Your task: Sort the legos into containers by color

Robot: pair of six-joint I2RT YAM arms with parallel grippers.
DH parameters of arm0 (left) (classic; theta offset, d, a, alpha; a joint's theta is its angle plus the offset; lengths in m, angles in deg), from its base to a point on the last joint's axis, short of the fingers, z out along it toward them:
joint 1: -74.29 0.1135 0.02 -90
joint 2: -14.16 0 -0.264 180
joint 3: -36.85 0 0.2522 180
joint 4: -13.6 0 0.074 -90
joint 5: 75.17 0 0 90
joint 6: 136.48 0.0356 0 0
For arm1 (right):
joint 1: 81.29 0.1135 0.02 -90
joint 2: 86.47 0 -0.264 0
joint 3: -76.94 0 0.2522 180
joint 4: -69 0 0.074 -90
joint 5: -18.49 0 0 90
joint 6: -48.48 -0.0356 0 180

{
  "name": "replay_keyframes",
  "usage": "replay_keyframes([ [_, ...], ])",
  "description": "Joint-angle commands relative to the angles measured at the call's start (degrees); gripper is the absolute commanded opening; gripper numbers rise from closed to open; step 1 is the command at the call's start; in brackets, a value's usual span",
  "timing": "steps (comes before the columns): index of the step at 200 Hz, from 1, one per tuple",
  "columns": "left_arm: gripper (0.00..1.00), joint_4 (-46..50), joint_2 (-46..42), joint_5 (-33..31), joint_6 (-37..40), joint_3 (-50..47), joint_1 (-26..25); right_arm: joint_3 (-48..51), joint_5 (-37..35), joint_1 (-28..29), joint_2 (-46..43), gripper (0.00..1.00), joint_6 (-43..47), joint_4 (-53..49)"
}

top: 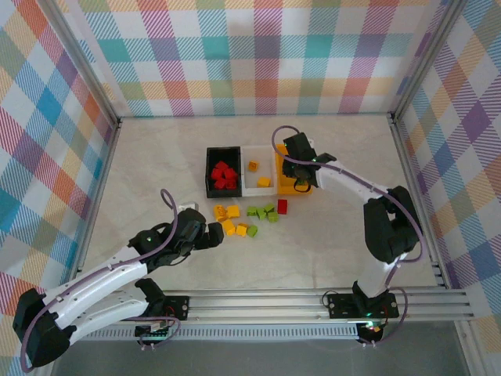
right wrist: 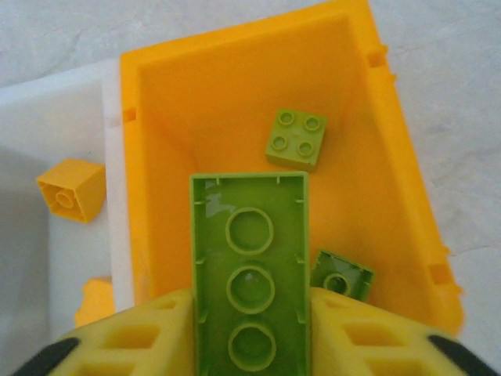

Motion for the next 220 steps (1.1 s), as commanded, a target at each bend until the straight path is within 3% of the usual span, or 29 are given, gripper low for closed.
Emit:
replay_keyframes([
  [1,1.0,-2.14,1.8,1.94,2.55,2.32,-0.45,-4.57,1.22,-0.67,2.92,0.57,1.49,-1.93],
  [15,1.0,-3.2,3.9,3.31,4.17,3.04,-0.61,-5.31,2.55,-0.68,2.84,0.71,1.89,-1.85],
  [36,1.0,-2.99,8.66,2.04,6.16,5.68,-2.34,-2.98,3.07,0.31,-1.28,0.77,2.92,-0.34],
  [74,0.99,-4.2,21.4,-2.7,10.49,13.9,-9.18,8.58,4.04,2.54,-12.33,0.78,1.28,2.7],
  [129,0.81,-0.99,44.11,-5.99,19.63,29.06,-12.11,22.23,4.06,2.86,-24.12,0.78,-2.25,4.12],
  [220,0.57,1.44,56.8,-6.11,22.66,36.99,-13.61,25.19,1.6,2.35,-28.27,0.8,-2.35,3.51],
])
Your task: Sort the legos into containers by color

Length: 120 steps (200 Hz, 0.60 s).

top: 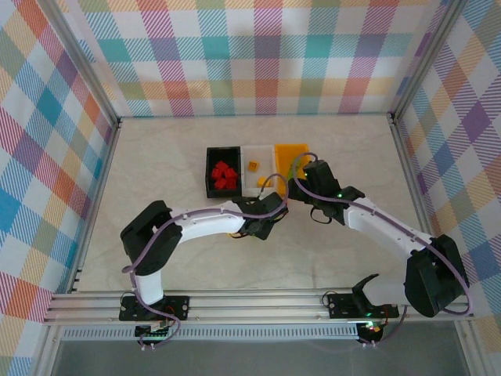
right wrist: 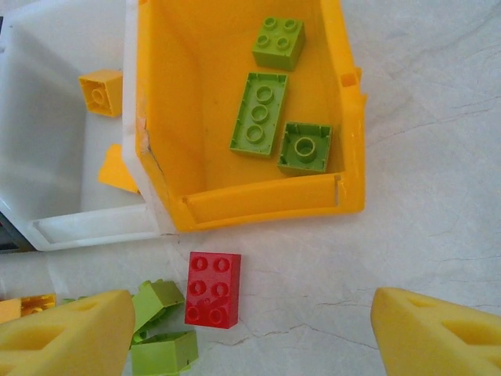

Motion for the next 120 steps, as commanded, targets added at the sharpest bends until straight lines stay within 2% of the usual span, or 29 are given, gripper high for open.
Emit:
replay_keyframes([
  [1,0.57,3.12,1.48,-1.1,0.6,1.42,-1.59,0.6,-1.33,-0.5,-1.48,0.8,-0.78,0.51],
  [36,0.5,2.9,1.81,-1.52,-1.07,-0.87,-1.77,0.69,-1.33,-1.12,-1.55,0.8,-1.01,0.57],
  [70,0.36,1.69,2.35,-1.63,-1.41,-1.76,-2.37,1.08,-1.6,-1.71,-2.45,0.8,-1.16,0.62],
  [102,0.35,2.05,2.82,-2.97,-1.61,-1.24,-2.56,1.3,-1.37,-2.33,-3.44,0.81,-1.44,0.24],
  [120,0.27,2.17,1.67,-3.7,-2.07,-1.44,-2.65,1.7,-1.64,-2.66,-4.27,0.81,-1.61,-0.05],
])
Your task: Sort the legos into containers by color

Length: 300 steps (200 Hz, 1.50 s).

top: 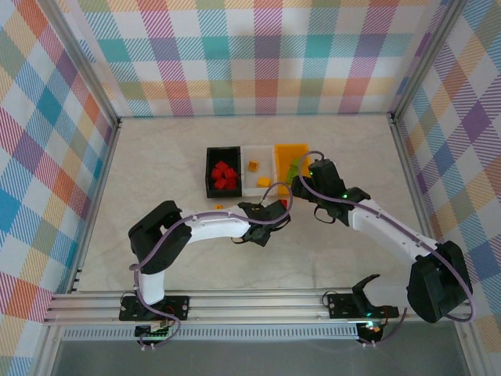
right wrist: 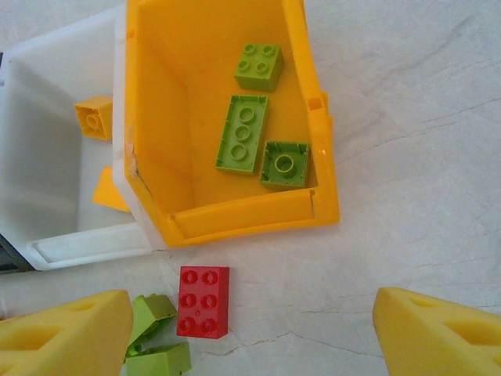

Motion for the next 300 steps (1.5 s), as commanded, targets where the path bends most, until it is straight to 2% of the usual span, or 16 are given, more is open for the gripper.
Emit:
replay_keyframes([
  [1,0.27,1.32,-0.74,-2.08,-1.01,-0.33,-0.88,0.93,-1.03,-0.6,-1.83,0.81,-1.09,-0.06],
  [39,0.25,0.35,-8.06,-0.72,-0.95,2.74,-0.64,3.58,-2.01,-1.66,-4.55,0.81,-1.98,-0.44],
  [62,0.25,-1.44,-7.95,3.71,-0.31,9.37,2.72,6.33,-1.72,-1.94,-6.14,0.81,-3.1,-0.28],
  [77,0.25,-3.41,-5.29,7.5,-0.62,14.37,5.58,7.83,-1.37,-1.93,-6.78,0.81,-3.73,-0.06],
  [110,0.25,-4.83,4.43,11.07,-1.66,27.38,10.12,10.09,-1.02,-1.94,-7.73,0.81,-4.29,0.27],
  [177,0.26,-3.97,21.1,15.87,-6.66,47.63,14.23,13.51,0.79,-1.94,-8.98,0.81,-3.69,2.02],
  [190,0.31,-3.36,22.81,16.82,-7.7,49.9,14.7,13.98,1.28,-1.94,-9.49,0.81,-3.19,2.46],
  [212,0.46,-3.46,23.4,18.15,-9.56,51.39,15.47,14.82,2.61,-1.9,-10.6,0.81,-2.41,3.39],
  [231,0.55,-4.21,21.45,19.32,-10.29,50.49,15.88,15.74,4.91,-1.85,-11.45,0.81,-1.75,4.92],
  [242,0.65,-5.54,18.91,19.89,-10.63,48.29,15.93,16.11,6.26,-1.69,-11.64,0.81,-1.33,5.64],
  [279,0.96,-15.62,2.32,21.58,-12.67,29.36,15.83,16.91,10.46,1.92,-11.01,0.81,-0.6,9.49],
  [289,1.0,-18.18,-3.2,21.38,-13.06,23.06,15.74,16.65,10.38,3.63,-10.09,0.81,-0.6,10.37],
  [300,1.0,-20.6,-9.51,20.89,-13.55,15.62,15.61,16.3,9.83,5.7,-8.61,0.81,-0.59,11.41],
])
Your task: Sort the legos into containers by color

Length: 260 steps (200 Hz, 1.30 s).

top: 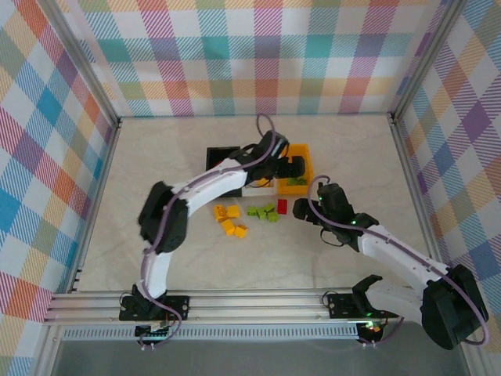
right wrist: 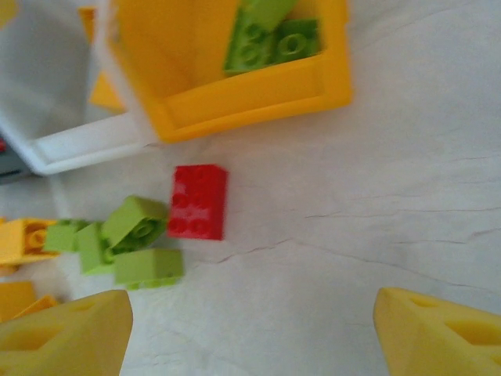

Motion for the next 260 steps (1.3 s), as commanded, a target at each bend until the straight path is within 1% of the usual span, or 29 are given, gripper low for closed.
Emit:
replay_keyframes([
  [1,1.0,-8.72,-15.38,0.47,-1.72,-11.77,0.35,-0.01,1.76,3.58,2.17,0.81,1.22,4.61],
  [17,1.0,-10.25,-24.15,-0.28,-3.06,-22.36,0.34,-1.05,1.01,6.53,5.62,0.81,1.52,6.21],
  [35,1.0,-8.44,-34.06,-3.54,-4.58,-33.0,-0.11,-3.01,-0.01,9.12,10.61,0.81,1.69,7.33],
  [59,1.0,-5.54,-46.1,-7.51,-6.45,-45.25,-0.56,-5.75,-0.74,10.13,16.83,0.78,1.31,8.39],
  [61,1.0,-4.06,-46.91,-7.8,-6.53,-46.13,-0.58,-5.89,-0.81,10.18,17.27,0.78,1.32,8.47],
  [88,1.0,1.41,-58.42,-10.06,-9.49,-55.29,-0.71,-8.72,0.05,10.31,22.44,0.74,1.45,9.73],
  [115,1.0,6.25,-65.87,-12.26,-11.38,-59.84,-0.7,-10.99,0.14,10.43,25.95,0.72,1.21,10.5],
  [147,1.0,9.38,-70.32,-14.98,-11.86,-61.16,-0.63,-13.48,-0.17,10.49,29.65,0.69,1.12,9.72],
  [220,1.0,9.3,-69.42,-15.46,-11.76,-61.73,-0.7,-14.74,-0.58,10.73,34.26,0.55,0.79,9.72],
  [244,1.0,9.54,-69.57,-15.81,-11.5,-61.56,-0.71,-14.54,-0.88,11.2,34.12,0.55,0.51,9.23],
  [260,1.0,9.59,-69.68,-15.82,-11.48,-61.41,-0.69,-14.82,-2.85,11.98,33.77,0.56,0.42,7.53],
])
